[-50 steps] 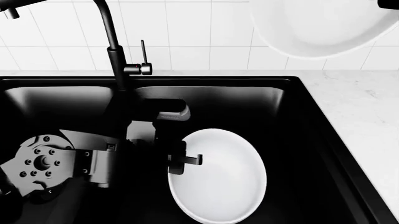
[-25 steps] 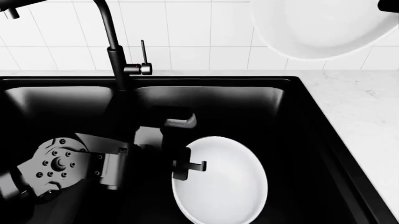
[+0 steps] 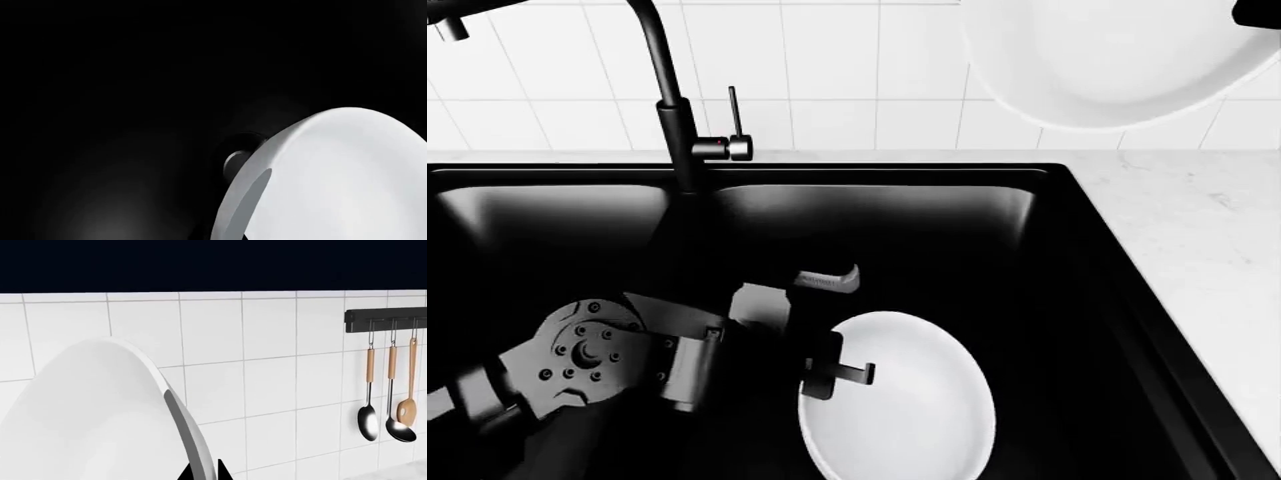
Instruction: Stack the bowls in the sink.
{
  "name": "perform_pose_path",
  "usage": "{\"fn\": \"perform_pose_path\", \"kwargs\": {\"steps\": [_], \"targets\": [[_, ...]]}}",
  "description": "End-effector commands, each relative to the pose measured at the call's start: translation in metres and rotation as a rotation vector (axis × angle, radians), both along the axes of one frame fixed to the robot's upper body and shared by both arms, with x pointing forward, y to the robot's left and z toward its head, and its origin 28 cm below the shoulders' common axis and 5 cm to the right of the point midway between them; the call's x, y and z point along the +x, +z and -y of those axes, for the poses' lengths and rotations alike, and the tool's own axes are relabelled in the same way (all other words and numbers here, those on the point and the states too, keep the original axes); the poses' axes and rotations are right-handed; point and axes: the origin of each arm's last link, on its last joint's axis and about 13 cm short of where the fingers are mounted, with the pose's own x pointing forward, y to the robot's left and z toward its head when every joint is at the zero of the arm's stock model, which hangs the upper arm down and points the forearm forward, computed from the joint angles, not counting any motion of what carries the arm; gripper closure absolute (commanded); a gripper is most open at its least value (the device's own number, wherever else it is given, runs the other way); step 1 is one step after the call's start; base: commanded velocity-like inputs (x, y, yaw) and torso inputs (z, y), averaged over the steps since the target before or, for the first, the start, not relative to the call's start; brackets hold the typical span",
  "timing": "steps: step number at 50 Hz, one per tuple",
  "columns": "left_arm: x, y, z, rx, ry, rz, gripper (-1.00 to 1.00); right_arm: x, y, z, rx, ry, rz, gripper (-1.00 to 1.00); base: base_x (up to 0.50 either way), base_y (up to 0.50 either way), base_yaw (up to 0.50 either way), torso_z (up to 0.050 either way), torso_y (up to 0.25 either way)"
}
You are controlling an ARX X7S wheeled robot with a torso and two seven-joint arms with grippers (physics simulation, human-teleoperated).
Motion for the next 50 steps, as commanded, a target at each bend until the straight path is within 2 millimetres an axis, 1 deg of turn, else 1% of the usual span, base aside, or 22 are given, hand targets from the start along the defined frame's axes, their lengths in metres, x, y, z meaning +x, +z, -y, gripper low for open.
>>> {"fn": "perform_pose_path", "kwargs": {"steps": [1, 25, 33, 50], "targets": [[0.004, 0.0, 0.003, 0.016, -0.006, 0.008, 1.0, -0.001, 0.002, 0.001, 0.0, -0.007, 0.017, 1.0, 0.0, 0.0, 0.0, 0.0, 0.0], [0.01, -0.01, 0.007, 0.102, -0.027, 0.007, 1.0, 0.0, 0.002, 0.003, 0.003, -0.007, 0.015, 1.0, 0.0, 0.0, 0.0, 0.0, 0.0], [0.012, -0.012, 0.008, 0.104, -0.036, 0.002, 1.0, 0.0, 0.001, 0.003, 0.005, -0.008, 0.015, 1.0, 0.0, 0.0, 0.0, 0.001, 0.001], [0.015, -0.024, 0.009, 0.126, -0.047, -0.012, 1.0, 0.0, 0.001, 0.003, 0.008, -0.006, 0.015, 1.0, 0.0, 0.0, 0.0, 0.0, 0.001]]}}
